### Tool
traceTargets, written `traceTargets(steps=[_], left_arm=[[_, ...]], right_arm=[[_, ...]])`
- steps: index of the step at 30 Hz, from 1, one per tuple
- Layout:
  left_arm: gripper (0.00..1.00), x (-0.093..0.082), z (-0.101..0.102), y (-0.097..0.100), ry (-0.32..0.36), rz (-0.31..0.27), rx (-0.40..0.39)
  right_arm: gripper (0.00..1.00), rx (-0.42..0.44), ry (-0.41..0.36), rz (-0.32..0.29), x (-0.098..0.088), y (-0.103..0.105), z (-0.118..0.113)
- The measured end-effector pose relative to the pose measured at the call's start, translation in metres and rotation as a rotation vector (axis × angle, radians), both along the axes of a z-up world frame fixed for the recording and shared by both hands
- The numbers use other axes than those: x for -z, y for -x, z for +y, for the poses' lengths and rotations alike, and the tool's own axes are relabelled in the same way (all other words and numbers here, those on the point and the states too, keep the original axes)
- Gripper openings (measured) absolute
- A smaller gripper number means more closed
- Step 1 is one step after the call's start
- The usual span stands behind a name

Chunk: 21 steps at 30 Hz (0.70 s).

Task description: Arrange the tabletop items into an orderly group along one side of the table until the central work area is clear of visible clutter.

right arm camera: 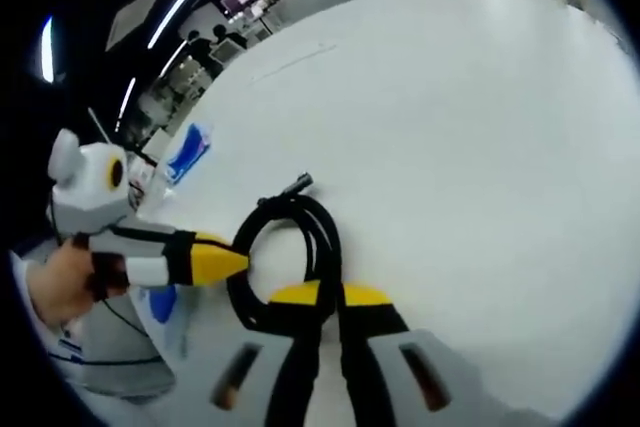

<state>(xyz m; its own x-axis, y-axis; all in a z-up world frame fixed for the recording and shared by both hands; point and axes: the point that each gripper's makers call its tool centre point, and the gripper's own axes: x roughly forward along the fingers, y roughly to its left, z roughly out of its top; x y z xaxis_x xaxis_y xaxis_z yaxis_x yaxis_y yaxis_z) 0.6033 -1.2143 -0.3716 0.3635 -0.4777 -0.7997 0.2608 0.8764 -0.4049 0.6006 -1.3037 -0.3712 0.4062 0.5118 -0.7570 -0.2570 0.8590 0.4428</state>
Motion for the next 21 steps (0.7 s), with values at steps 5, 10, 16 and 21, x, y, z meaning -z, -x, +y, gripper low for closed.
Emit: traceTargets(steps=[5, 10, 16, 21], left_arm=[[0.05, -0.001, -0.001, 0.000, 0.027, -0.004, -0.020], [0.06, -0.012, 0.001, -0.005, 0.032, -0.076, -0.032], [0.20, -0.034, 0.011, -0.019, 0.106, -0.151, -0.124], [0.75, -0.039, 0.013, -0.025, 0.144, -0.204, -0.138]], right_arm=[[0.04, -0.007, 0.008, 0.000, 0.000, -0.001, 0.000], [0.15, -0.002, 0.013, -0.047, -0.006, -0.004, -0.005], [0.31, 0.019, -0.020, -0.128, -0.026, -0.015, -0.003], [0.36, -0.004, -0.087, -0.187, -0.045, -0.028, 0.013]])
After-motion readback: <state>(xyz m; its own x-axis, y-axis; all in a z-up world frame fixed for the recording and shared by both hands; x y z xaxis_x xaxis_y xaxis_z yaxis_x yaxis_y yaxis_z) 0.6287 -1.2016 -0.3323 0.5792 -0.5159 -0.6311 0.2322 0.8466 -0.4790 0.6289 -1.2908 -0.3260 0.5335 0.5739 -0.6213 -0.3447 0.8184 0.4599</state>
